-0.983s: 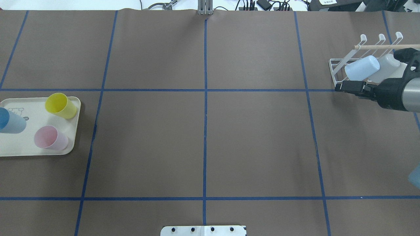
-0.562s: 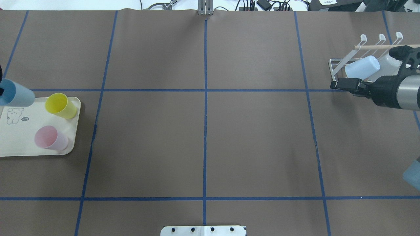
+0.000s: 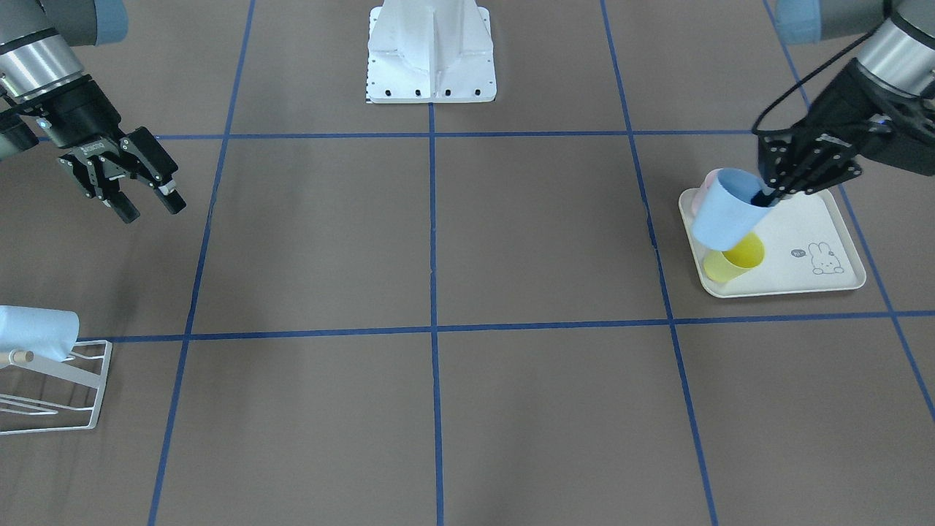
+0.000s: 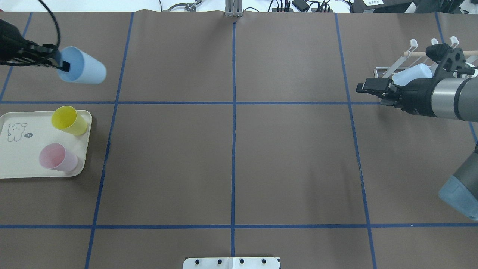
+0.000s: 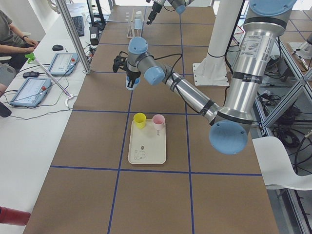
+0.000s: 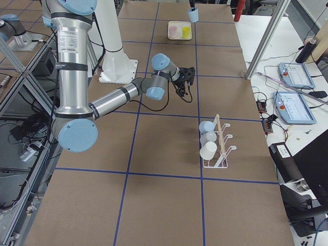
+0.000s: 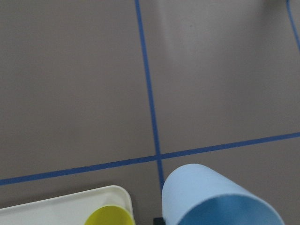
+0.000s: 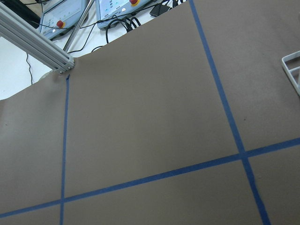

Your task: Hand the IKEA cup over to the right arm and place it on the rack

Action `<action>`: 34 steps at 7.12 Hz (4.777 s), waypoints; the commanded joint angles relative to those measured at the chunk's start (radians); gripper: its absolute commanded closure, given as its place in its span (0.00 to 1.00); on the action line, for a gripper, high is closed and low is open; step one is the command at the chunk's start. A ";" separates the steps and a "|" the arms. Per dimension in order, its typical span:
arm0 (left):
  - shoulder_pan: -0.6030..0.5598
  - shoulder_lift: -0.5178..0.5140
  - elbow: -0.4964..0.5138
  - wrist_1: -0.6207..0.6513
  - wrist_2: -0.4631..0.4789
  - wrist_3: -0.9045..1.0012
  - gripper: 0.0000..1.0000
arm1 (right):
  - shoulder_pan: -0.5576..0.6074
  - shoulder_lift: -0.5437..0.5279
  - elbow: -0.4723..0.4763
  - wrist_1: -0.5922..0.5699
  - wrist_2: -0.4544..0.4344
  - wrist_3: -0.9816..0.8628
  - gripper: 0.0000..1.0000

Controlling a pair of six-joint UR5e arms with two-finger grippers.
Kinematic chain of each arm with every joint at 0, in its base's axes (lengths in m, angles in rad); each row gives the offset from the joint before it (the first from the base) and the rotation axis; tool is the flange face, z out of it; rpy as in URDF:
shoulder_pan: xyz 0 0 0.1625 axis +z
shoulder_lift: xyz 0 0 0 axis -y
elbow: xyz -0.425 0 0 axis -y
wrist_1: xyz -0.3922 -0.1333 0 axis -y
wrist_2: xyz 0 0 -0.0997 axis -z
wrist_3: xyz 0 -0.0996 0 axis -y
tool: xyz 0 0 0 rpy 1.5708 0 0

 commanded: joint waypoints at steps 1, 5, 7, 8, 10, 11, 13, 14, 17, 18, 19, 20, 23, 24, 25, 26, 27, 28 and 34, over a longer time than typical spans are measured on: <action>0.196 -0.125 -0.013 -0.123 0.149 -0.344 1.00 | -0.016 0.088 -0.003 -0.035 -0.005 0.115 0.00; 0.434 -0.234 0.276 -0.887 0.487 -0.997 1.00 | -0.058 0.226 -0.008 -0.006 0.003 0.286 0.00; 0.470 -0.292 0.414 -1.109 0.585 -1.096 1.00 | -0.062 0.309 -0.014 0.011 0.055 0.527 0.00; 0.470 -0.309 0.463 -1.198 0.585 -1.119 1.00 | -0.065 0.372 -0.028 0.011 0.055 0.647 0.00; 0.478 -0.327 0.540 -1.355 0.585 -1.121 1.00 | -0.068 0.388 -0.039 0.101 0.050 0.833 0.01; 0.478 -0.335 0.553 -1.389 0.585 -1.140 1.00 | -0.069 0.391 -0.051 0.136 0.046 0.913 0.02; 0.481 -0.381 0.571 -1.424 0.584 -1.151 1.00 | -0.069 0.392 -0.094 0.205 0.046 0.953 0.03; 0.491 -0.392 0.573 -1.424 0.584 -1.151 1.00 | -0.069 0.392 -0.097 0.207 0.046 0.957 0.03; 0.496 -0.403 0.573 -1.426 0.584 -1.153 1.00 | -0.069 0.401 -0.095 0.210 0.046 0.990 0.03; 0.498 -0.409 0.573 -1.426 0.584 -1.153 1.00 | -0.069 0.403 -0.097 0.209 0.043 0.990 0.03; 0.501 -0.416 0.571 -1.426 0.582 -1.162 1.00 | -0.069 0.404 -0.098 0.210 0.041 0.990 0.03; 0.502 -0.417 0.571 -1.426 0.582 -1.164 1.00 | -0.069 0.406 -0.098 0.209 0.040 0.992 0.04; 0.514 -0.418 0.570 -1.440 0.582 -1.164 1.00 | -0.069 0.406 -0.102 0.210 0.038 1.021 0.06; 0.514 -0.418 0.570 -1.440 0.582 -1.164 1.00 | -0.069 0.406 -0.102 0.210 0.038 1.023 0.06; 0.514 -0.418 0.567 -1.440 0.581 -1.164 1.00 | -0.069 0.408 -0.100 0.210 0.038 1.023 0.06; 0.514 -0.420 0.565 -1.440 0.582 -1.165 1.00 | -0.069 0.406 -0.100 0.210 0.038 1.026 0.19; 0.514 -0.418 0.564 -1.438 0.581 -1.165 1.00 | -0.069 0.408 -0.097 0.212 0.038 1.027 0.66; 0.514 -0.418 0.564 -1.438 0.581 -1.165 0.99 | -0.069 0.406 -0.094 0.224 0.040 1.029 1.00; 0.498 -0.406 0.564 -1.435 0.578 -1.148 0.21 | -0.037 0.385 -0.098 0.207 0.038 0.911 1.00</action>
